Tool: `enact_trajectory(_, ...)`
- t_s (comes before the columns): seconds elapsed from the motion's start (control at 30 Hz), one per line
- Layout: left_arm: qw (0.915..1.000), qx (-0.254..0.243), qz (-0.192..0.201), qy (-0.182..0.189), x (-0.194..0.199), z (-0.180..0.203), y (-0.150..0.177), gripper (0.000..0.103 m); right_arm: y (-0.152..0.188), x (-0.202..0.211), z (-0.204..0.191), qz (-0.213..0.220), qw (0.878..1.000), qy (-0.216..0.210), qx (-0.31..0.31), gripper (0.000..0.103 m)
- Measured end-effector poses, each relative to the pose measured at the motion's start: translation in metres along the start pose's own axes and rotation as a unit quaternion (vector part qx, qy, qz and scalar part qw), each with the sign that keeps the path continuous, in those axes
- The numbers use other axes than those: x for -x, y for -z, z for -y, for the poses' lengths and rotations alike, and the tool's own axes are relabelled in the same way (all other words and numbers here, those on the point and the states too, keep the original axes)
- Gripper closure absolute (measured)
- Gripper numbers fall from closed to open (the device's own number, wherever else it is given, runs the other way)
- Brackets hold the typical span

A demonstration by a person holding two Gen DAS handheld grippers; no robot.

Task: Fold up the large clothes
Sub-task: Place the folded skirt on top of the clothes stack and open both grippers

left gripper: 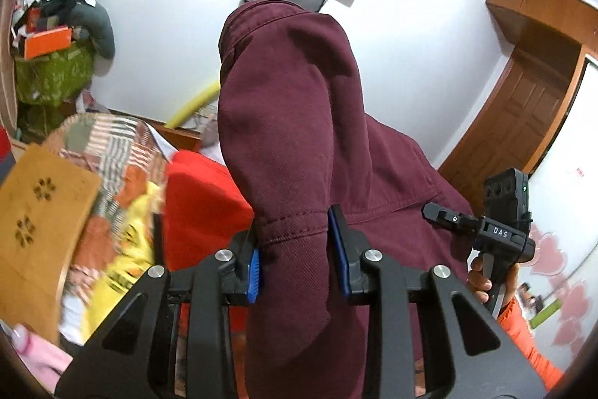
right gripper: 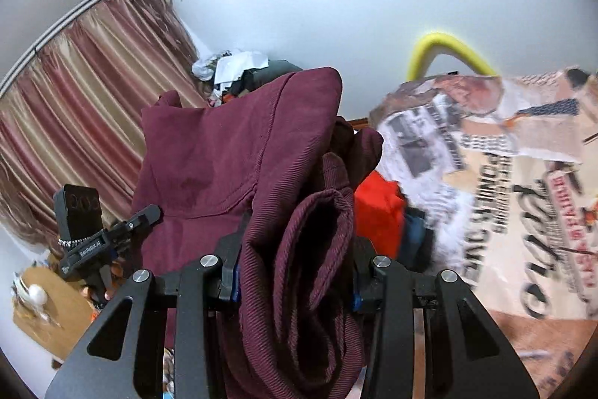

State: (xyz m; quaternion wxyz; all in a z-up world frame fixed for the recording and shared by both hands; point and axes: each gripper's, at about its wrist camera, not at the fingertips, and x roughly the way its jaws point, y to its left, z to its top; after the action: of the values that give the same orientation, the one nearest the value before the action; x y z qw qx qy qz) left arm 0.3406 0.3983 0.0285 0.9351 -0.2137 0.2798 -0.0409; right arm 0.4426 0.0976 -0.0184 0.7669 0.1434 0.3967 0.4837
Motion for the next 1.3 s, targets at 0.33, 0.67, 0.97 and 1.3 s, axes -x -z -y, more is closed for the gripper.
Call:
enact_trajectory(0.33,0.9909,0.036,-0.06,-0.115,-0.113,-0.105,0.025,0.063,0.024,-0.127,0.067,-0.052,0.994,0.092,-0.012,0.063)
enact_trajectory(0.67,0.9843,0.028,-0.049,-0.167,-0.096,-0.083,0.03,0.052,0.036,-0.099,0.033,-0.053,0.962,0.229,0.138,0.048)
enact_trajectory(0.97,0.9741,-0.037,0.006,-0.223,-0.017,0.008,0.05,0.053,0.057,-0.01,-0.022,0.023,0.954,0.228,0.195,0.048)
enact_trajectory(1.3,0.9631,-0.114,0.14,-0.2,0.109,0.137,0.111,0.052,0.101,0.119,-0.11,0.155,0.949,0.16,0.224,0.048)
